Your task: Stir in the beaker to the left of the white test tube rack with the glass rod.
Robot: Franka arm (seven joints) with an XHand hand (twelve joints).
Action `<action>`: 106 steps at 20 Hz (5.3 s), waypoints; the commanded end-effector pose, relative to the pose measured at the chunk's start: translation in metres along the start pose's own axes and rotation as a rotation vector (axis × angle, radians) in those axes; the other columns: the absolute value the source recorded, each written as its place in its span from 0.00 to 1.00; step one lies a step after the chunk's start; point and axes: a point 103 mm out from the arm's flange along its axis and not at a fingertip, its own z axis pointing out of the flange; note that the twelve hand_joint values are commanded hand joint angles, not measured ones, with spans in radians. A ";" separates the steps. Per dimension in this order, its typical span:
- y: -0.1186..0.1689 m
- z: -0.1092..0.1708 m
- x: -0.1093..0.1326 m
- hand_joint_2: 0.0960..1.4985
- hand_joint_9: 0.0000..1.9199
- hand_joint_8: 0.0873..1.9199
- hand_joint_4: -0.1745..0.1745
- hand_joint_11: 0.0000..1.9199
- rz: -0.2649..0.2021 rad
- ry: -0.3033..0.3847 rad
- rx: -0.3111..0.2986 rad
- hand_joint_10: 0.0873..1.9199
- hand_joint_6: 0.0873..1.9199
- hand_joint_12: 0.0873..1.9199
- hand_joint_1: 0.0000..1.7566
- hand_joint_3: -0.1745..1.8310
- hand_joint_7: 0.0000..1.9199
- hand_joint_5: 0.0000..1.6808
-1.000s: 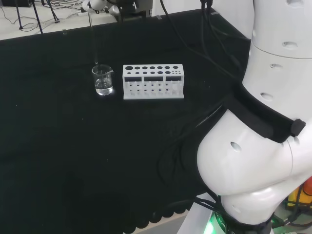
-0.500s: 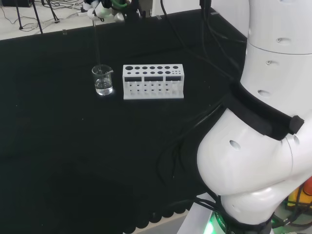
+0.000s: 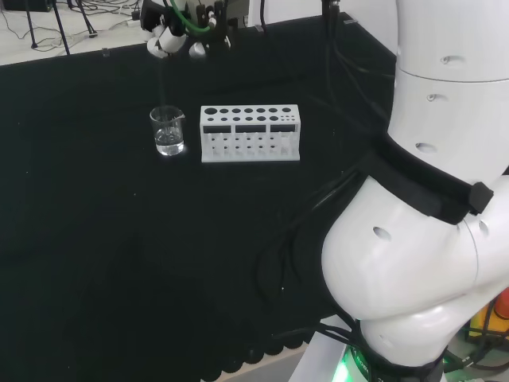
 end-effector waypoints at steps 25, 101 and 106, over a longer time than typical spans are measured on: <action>-0.018 -0.004 -0.019 0.44 0.86 0.47 0.00 0.72 0.034 -0.022 0.022 0.38 0.22 0.53 0.75 0.38 0.66 0.72; 0.002 -0.006 0.042 0.45 0.86 0.47 0.00 0.72 -0.053 -0.053 0.015 0.38 0.21 0.52 0.75 0.37 0.66 0.71; 0.014 -0.007 0.013 0.45 0.86 0.46 0.00 0.72 -0.020 -0.060 0.024 0.38 0.21 0.52 0.75 0.37 0.66 0.71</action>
